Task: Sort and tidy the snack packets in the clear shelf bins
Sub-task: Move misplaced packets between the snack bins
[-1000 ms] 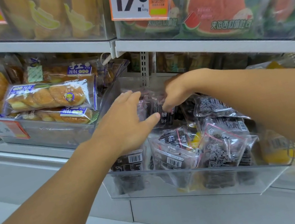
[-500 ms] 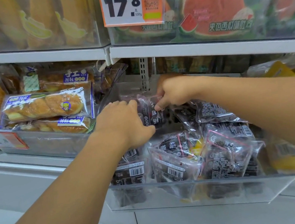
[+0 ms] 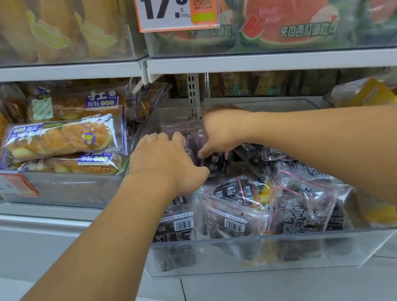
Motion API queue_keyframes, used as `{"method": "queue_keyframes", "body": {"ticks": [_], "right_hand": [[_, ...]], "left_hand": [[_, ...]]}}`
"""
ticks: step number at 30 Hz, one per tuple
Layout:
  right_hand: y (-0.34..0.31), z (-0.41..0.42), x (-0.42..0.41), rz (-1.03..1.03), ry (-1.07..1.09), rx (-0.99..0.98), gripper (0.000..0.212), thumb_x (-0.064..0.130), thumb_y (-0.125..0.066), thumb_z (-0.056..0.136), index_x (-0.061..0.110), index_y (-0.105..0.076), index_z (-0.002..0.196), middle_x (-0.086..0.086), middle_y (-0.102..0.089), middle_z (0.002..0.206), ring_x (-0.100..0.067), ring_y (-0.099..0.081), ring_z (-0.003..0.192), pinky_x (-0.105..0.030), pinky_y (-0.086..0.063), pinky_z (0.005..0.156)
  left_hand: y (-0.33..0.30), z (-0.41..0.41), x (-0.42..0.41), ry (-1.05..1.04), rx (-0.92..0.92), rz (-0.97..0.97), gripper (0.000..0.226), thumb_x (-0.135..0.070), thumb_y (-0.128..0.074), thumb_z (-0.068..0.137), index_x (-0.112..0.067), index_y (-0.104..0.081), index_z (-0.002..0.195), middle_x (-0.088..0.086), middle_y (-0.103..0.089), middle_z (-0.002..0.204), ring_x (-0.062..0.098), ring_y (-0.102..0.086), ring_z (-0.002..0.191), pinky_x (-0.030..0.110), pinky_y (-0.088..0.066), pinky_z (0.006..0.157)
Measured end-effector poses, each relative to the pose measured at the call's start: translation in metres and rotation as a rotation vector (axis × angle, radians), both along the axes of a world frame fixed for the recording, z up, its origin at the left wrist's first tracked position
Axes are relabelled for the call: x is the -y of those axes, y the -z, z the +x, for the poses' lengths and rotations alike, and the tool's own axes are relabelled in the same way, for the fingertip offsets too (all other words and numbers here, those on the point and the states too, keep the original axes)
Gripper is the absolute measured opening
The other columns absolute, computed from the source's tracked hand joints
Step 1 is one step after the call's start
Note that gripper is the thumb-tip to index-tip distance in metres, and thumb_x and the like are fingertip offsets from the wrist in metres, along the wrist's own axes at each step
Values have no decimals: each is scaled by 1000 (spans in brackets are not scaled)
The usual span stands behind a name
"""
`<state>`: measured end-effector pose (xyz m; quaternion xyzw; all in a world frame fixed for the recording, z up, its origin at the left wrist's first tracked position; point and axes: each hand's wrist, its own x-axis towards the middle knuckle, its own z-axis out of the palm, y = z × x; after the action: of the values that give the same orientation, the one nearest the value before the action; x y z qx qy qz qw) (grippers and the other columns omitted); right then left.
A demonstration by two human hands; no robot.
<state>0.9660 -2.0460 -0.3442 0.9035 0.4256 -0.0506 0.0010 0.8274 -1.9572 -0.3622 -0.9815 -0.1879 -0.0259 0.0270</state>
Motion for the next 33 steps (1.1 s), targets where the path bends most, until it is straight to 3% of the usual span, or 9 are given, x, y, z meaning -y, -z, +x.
{"method": "queue_keyframes", "body": {"ticks": [5, 10, 15, 19, 21, 24, 27, 29, 33], "right_hand": [[1, 9, 3, 72, -69, 74, 41, 39, -79, 82, 12, -52, 68, -1, -51, 62, -17, -48, 53, -27, -33, 48], [10, 18, 2, 276, -151, -46, 34, 33, -82, 79, 15, -53, 82, -2, -55, 78, -18, -49, 68, -30, -35, 57], [0, -1, 9, 126, -123, 326, 59, 46, -82, 76, 18, -43, 110, 2, -43, 96, -21, -50, 83, -32, -40, 64], [-31, -33, 33, 148, -192, 408, 32, 41, -80, 80, 16, -58, 82, 2, -58, 84, -20, -58, 77, -33, -48, 64], [-40, -47, 48, -9, -267, 183, 29, 41, -76, 83, 18, -67, 68, 8, -64, 67, -12, -61, 67, -27, -48, 63], [-23, -45, 47, -335, -214, -100, 37, 50, -71, 85, 14, -73, 77, 0, -71, 71, -20, -67, 70, -34, -56, 70], [4, -34, 31, -490, -171, -22, 44, 59, -72, 80, 16, -67, 89, -1, -69, 80, -26, -67, 79, -41, -58, 78], [15, -32, 21, -609, -145, 18, 53, 61, -74, 78, 16, -64, 105, -1, -68, 98, -25, -66, 89, -40, -57, 84], [26, -27, 10, -742, -107, -7, 62, 60, -71, 81, 13, -64, 120, -7, -67, 120, -29, -65, 109, -43, -54, 93]], "left_hand": [[2, -2, 0, 34, 128, -60, 71, -59, -32, 100, -17, -25, 157, 11, -33, 159, 29, -25, 149, 42, -19, 122], [-1, -10, 0, 168, 229, -143, 55, -43, -40, 104, -19, -34, 153, 3, -42, 155, 22, -31, 146, 44, -20, 123], [3, -13, 1, 217, 337, -195, 40, -38, -47, 102, -15, -53, 134, 4, -58, 136, 24, -49, 129, 41, -29, 115], [-2, -14, 3, 285, 455, -169, 31, -44, -48, 100, -20, -66, 106, -2, -66, 105, 21, -60, 101, 42, -48, 95], [-6, -19, 4, 329, 485, -212, 37, -50, -45, 97, -23, -70, 93, -5, -68, 89, 18, -63, 86, 43, -53, 81], [-12, -35, 6, 453, 410, -373, 52, -66, -42, 88, -25, -72, 79, -6, -68, 71, 11, -62, 69, 40, -53, 69], [-15, -52, 12, 467, 117, -504, 61, -87, -58, 68, -36, -75, 96, -20, -71, 92, -6, -62, 89, 24, -51, 81], [-9, -56, 13, 484, -12, -425, 63, -83, -70, 61, -40, -73, 106, -28, -65, 101, -11, -57, 95, 17, -45, 83], [-1, -54, 11, 536, 7, -425, 44, -71, -75, 69, -35, -77, 93, -18, -71, 109, -1, -62, 102, 28, -50, 88]]}}
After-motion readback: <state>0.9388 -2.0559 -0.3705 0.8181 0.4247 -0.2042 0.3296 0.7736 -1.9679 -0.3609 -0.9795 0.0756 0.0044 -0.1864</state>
